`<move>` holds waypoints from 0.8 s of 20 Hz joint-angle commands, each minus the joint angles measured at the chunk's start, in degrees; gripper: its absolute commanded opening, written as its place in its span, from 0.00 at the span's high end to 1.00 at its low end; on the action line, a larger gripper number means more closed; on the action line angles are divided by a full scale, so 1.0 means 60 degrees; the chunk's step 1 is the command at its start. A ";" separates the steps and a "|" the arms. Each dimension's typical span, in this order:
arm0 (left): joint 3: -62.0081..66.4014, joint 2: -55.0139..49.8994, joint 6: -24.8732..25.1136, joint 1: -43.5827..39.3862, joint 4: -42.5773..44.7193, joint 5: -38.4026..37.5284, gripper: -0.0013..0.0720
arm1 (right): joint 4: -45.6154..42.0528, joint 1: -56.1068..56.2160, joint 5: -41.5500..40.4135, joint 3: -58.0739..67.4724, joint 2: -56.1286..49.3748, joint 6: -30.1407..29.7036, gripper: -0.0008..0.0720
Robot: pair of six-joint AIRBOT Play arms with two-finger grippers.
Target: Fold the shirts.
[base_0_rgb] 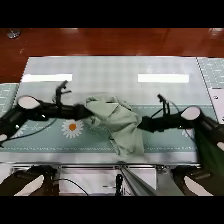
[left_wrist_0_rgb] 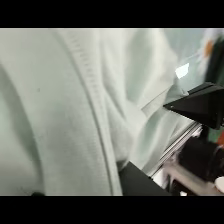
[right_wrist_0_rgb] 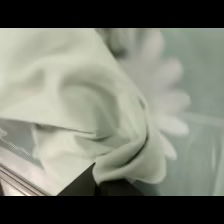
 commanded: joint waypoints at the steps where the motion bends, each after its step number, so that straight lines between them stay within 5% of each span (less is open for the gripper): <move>1: 0.2175 0.0492 0.0113 0.1606 -0.0018 -0.0670 0.95 | -0.1596 -0.0871 0.1432 0.3100 -0.0138 0.0364 0.96; 4: 0.5049 0.0350 -0.1290 0.2718 -0.0015 0.0543 0.95 | -0.2769 -0.1388 0.1727 0.7093 -0.0138 0.1224 0.96; 9: 0.9406 0.0364 -0.1494 0.3814 0.0306 -0.1479 0.95 | -0.3213 -0.1504 0.3595 1.2524 0.0117 0.1220 0.96; 12: 1.0754 0.0780 -0.1672 0.4360 0.0532 -0.3362 0.95 | -0.3158 -0.1504 0.4171 1.3453 0.1104 0.1107 0.96; 16: 1.0801 0.1843 -0.1792 0.3865 0.0525 -0.4182 0.95 | -0.2667 -0.1504 0.5224 1.3453 0.2277 0.1005 0.96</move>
